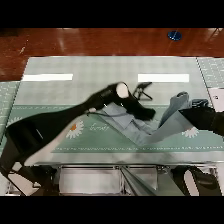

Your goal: Fold the shirts.

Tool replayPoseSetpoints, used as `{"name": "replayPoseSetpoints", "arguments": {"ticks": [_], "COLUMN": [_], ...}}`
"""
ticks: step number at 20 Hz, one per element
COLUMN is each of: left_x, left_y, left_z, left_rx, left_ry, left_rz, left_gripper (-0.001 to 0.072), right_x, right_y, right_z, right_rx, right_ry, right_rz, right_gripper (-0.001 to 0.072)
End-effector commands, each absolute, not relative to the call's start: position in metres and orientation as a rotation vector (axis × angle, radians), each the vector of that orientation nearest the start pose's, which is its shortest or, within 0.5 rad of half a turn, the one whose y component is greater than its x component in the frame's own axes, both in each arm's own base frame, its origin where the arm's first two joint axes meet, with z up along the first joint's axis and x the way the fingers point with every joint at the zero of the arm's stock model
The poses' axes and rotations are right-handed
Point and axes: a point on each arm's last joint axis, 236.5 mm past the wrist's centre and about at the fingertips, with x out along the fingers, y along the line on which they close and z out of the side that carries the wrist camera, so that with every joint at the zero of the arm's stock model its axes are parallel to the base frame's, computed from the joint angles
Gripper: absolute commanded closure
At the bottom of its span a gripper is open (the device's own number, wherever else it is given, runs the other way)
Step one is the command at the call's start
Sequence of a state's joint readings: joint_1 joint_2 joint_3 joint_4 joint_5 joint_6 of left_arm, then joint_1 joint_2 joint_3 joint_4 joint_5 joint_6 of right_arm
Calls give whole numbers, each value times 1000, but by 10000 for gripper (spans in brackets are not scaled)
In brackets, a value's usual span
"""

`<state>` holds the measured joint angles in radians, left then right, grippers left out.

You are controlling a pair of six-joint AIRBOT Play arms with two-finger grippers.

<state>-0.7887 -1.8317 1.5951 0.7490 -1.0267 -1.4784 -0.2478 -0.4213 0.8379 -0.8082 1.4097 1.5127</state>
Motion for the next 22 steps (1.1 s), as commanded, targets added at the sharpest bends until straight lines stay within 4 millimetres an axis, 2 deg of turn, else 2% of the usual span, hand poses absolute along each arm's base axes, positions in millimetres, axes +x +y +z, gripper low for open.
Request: {"name": "replayPoseSetpoints", "arguments": {"ticks": [1, 3, 4, 5, 7, 8, 10, 12, 14, 16, 18, 19, 20, 21, 22], "left_x": [346, 393, 410, 418, 415, 407, 381, 348, 317, 291, 274, 268, 264, 262, 263], "left_y": [-392, -315, -277, -244, -182, -153, -110, -87, -82, -86, -90, -92, -93, -95, -94], "left_z": [23, 57, 81, 105, 155, 176, 204, 212, 205, 187, 164, 150, 138, 126, 114], "left_rx": [-273, -297, -329, -359, -367, -373, -380, -379, -385, -394, -427, -455, -470, -488, -503], "left_ry": [1377, 1279, 1212, 1149, 990, 912, 795, 734, 711, 719, 750, 776, 800, 825, 844], "left_rz": [-921, -776, -708, -659, -585, -537, -451, -393, -366, -365, -358, -352, -352, -351, -340], "left_gripper": [690, 690, 690, 690, 690, 690, 690, 690, 690, 690, 690, 689, 690, 689, 689], "right_x": [228, 245, 253, 262, 281, 292, 313, 337, 363, 388, 405, 408, 408, 405, 400], "right_y": [126, 134, 141, 152, 182, 201, 238, 275, 309, 331, 344, 351, 356, 360, 358], "right_z": [179, 181, 177, 171, 154, 144, 126, 108, 86, 63, 40, 27, 17, 9, 6], "right_rx": [581, 607, 610, 610, 614, 607, 576, 543, 515, 511, 536, 559, 588, 597, 589], "right_ry": [855, 839, 848, 864, 907, 932, 971, 1013, 1062, 1093, 1127, 1157, 1186, 1210, 1236], "right_rz": [523, 566, 584, 610, 655, 678, 720, 755, 783, 780, 767, 766, 763, 769, 776], "right_gripper": [694, 694, 694, 694, 694, 694, 694, 694, 694, 694, 693, 638, 421, 300, 300]}}
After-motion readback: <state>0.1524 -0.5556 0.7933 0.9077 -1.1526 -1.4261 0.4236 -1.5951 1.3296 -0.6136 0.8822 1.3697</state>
